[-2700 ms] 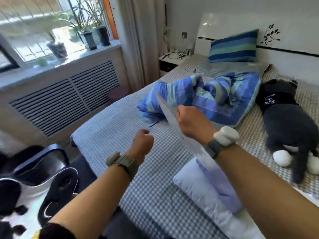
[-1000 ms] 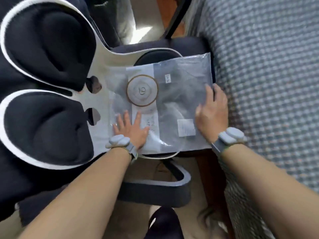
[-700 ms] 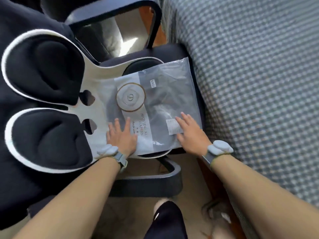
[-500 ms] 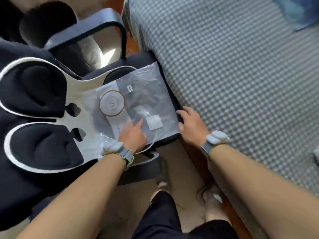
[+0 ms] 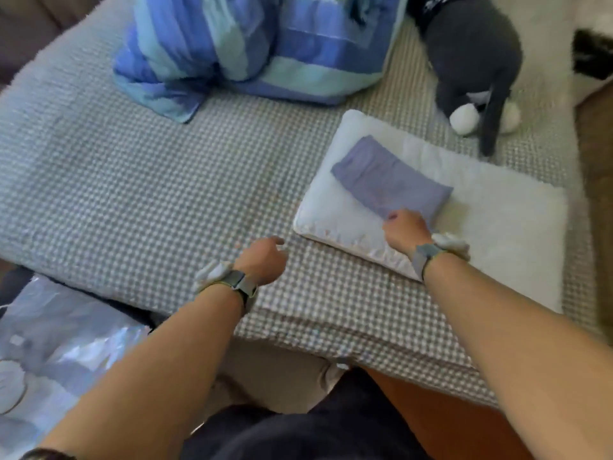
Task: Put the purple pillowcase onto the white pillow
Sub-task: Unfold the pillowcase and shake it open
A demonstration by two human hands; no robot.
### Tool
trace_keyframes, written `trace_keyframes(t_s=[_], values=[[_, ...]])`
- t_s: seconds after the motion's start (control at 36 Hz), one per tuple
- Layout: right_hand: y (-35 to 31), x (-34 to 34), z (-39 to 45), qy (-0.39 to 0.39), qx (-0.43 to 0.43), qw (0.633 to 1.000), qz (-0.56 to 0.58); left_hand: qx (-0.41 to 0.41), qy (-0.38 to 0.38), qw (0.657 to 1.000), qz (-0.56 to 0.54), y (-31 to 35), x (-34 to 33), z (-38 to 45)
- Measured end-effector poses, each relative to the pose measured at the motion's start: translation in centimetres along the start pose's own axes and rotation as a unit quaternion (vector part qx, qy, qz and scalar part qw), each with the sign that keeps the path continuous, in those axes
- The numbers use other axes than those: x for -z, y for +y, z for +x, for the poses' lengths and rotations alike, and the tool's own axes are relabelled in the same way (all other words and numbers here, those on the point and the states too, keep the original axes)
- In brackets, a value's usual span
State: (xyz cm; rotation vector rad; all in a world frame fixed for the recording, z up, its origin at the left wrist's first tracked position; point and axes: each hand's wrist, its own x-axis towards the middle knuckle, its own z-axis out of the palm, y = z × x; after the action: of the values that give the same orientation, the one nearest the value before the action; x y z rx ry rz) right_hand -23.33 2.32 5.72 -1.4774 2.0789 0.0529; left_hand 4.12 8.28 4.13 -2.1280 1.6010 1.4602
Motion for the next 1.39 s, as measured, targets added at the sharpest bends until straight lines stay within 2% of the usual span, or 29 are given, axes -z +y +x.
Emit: trace_keyframes(t_s=[0.06, 0.17, 0.25, 0.39, 0.5, 0.53, 0.56, 0.61, 0.69, 0.81, 0.86, 0.92, 1.0, 1.06, 1.11, 1.17, 1.22, 1.31, 1.39], values=[[4.1, 0.5, 0.7, -0.03, -0.012, 0.999, -0.003, -0.01, -0.014, 1.0, 0.012, 3.0, -1.9, 0.9], [15.0, 1.9, 4.6, -0.115, -0.114, 0.986, 0.022, -0.013, -0.047, 0.998, 0.037, 12.2, -7.0, 4.3], [17.5, 1.5, 5.7, -0.155, -0.168, 0.968, 0.106, -0.014, -0.041, 0.996, 0.075, 14.4, -9.0, 5.3], [17.2, 1.3, 9.2, -0.116, -0.2, 0.929, 0.288, 0.002, -0.053, 0.976, 0.213, 16.4, -9.7, 4.3], [13.4, -0.6, 12.6, -0.103, -0.198, 0.847, 0.482, 0.04, -0.048, 0.975, 0.212, 16.0, -6.1, 3.9], [12.9, -0.1, 12.7, -0.092, -0.197, 0.843, 0.491, 0.037, -0.043, 0.978, 0.2, 16.4, -5.6, 4.1], [11.8, 0.0, 12.5, -0.084, -0.193, 0.85, 0.482, 0.045, -0.037, 0.981, 0.183, 16.3, -4.7, 3.8], [10.0, 1.3, 11.6, -0.066, -0.183, 0.891, 0.409, 0.053, -0.027, 0.987, 0.15, 16.5, -3.0, 3.4], [7.6, 3.8, 10.3, -0.031, -0.123, 0.943, 0.308, 0.053, -0.015, 0.992, 0.116, 16.5, -1.6, 3.3], [3.4, 10.0, 8.4, 0.047, -0.018, 0.968, 0.246, -0.009, -0.008, 0.997, 0.071, 19.0, 1.5, 2.1], [1.1, 12.5, 7.1, 0.07, 0.054, 0.973, 0.211, -0.034, -0.026, 0.997, -0.066, 20.6, 2.8, 1.5], [-1.2, 15.0, 5.7, 0.121, 0.117, 0.975, 0.148, -0.06, -0.063, 0.968, -0.236, 22.9, 4.6, 0.7], [-4.9, 17.6, 2.3, 0.218, 0.223, 0.941, 0.13, -0.115, -0.126, 0.911, -0.375, 26.3, 7.9, -0.9], [-6.6, 18.7, 0.8, 0.22, 0.287, 0.92, 0.151, -0.145, -0.141, 0.881, -0.427, 28.6, 9.1, -1.4], [-8.0, 20.1, -0.7, 0.202, 0.309, 0.914, 0.17, -0.18, -0.111, 0.859, -0.467, 30.8, 10.7, -2.0], [-9.0, 21.4, -1.5, 0.19, 0.305, 0.911, 0.199, -0.204, -0.059, 0.849, -0.484, 32.0, 12.2, -2.4], [-9.3, 23.0, -2.2, 0.193, 0.298, 0.91, 0.216, -0.218, -0.033, 0.863, -0.455, 33.0, 13.7, -3.1], [-8.6, 25.2, -2.7, 0.228, 0.284, 0.905, 0.219, -0.25, -0.056, 0.905, -0.339, 33.8, 15.3, -4.8], [-7.2, 27.2, -3.1, 0.237, 0.288, 0.913, 0.165, -0.307, -0.064, 0.914, -0.259, 33.9, 17.1, -5.4]])
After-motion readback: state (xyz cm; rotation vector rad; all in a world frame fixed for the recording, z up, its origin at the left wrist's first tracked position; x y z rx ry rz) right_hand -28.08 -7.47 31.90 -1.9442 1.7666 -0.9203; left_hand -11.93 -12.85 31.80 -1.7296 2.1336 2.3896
